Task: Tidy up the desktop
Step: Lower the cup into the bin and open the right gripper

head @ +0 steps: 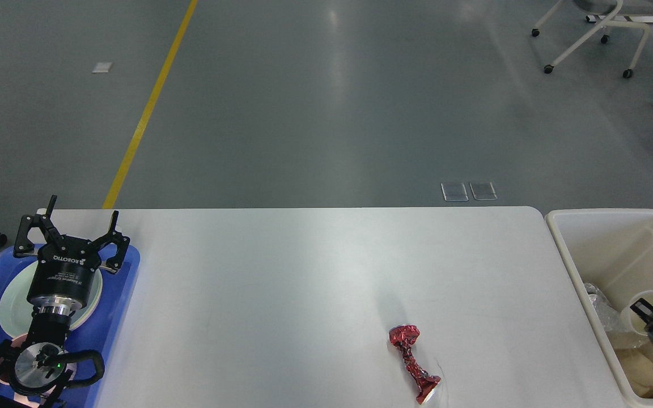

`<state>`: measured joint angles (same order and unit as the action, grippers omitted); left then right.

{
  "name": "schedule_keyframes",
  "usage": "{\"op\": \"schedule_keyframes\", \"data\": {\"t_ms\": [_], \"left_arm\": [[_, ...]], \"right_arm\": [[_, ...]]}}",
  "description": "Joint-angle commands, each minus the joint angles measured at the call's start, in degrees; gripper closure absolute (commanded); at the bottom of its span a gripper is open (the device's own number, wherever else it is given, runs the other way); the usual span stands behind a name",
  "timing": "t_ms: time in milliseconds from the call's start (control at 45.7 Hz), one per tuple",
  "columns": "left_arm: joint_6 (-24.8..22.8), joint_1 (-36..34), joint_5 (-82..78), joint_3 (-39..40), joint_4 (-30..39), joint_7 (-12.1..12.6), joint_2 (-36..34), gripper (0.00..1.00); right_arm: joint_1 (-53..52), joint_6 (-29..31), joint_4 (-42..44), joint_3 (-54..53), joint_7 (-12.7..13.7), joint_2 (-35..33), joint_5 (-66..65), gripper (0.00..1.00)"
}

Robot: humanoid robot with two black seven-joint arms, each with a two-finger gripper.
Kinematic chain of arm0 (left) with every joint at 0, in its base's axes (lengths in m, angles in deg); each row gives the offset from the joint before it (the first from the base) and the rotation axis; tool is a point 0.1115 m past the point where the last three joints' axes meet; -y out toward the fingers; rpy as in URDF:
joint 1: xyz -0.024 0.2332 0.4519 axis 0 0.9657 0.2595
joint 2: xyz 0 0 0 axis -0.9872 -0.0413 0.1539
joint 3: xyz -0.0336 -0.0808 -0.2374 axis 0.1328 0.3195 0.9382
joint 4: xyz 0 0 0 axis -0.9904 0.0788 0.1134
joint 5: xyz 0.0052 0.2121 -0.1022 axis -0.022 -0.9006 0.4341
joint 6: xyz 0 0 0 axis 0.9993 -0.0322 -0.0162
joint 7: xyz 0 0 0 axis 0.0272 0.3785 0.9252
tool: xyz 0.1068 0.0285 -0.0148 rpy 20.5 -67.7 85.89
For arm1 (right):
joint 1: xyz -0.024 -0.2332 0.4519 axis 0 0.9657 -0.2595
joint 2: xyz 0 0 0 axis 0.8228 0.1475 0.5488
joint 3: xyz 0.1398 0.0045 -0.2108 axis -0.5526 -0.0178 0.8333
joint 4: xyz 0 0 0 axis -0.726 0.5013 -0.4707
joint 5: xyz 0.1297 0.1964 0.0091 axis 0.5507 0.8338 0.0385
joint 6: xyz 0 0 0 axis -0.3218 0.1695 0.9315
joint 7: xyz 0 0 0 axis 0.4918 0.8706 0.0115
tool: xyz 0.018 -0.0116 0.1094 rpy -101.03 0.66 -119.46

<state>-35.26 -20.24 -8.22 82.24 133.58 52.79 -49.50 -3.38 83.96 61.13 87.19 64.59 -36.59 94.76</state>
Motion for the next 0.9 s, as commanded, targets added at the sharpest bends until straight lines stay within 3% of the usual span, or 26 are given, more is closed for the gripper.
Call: {"op": "schedule_keyframes", "data": {"t_ms": [0, 328, 350, 394, 438, 460, 482, 876], "left_arm": [[0.0, 0.0, 0.0, 0.0, 0.0, 0.0, 0.0, 0.04], [0.0, 0.0, 0.0, 0.0, 0.0, 0.0, 0.0, 0.04], [0.0, 0.0, 0.0, 0.0, 0.0, 0.0, 0.0, 0.04], [0.0, 0.0, 0.0, 0.0, 0.0, 0.0, 0.0, 0.04], [0.0, 0.0, 0.0, 0.0, 0.0, 0.0, 0.0, 0.04], [0.0, 0.0, 0.0, 0.0, 0.0, 0.0, 0.0, 0.04], [0.0, 0.0, 0.0, 0.0, 0.0, 0.0, 0.0, 0.04], [0.0, 0.0, 0.0, 0.0, 0.0, 0.0, 0.0, 0.04]], "right_arm": [[2.2, -3.8, 0.8, -0.3, 0.0, 2.0, 0.1, 1.0], [3.6, -4.8, 0.7, -0.8, -0.1, 3.0, 0.1, 1.0], [3.6, -5.1, 0.7, -0.8, -0.1, 3.0, 0.1, 0.89], [3.6, -5.4, 0.8, -0.6, -0.1, 2.9, 0.1, 0.49], [3.5, -6.4, 0.8, -0.5, -0.1, 2.8, 0.1, 0.17], [3.5, -7.0, 0.8, -0.5, -0.1, 2.8, 0.1, 0.05], [3.5, -7.6, 0.8, -0.5, -0.1, 2.9, 0.0, 0.0], [2.5, -8.2, -0.3, -0.7, -0.1, 2.9, -0.7, 0.0]]}}
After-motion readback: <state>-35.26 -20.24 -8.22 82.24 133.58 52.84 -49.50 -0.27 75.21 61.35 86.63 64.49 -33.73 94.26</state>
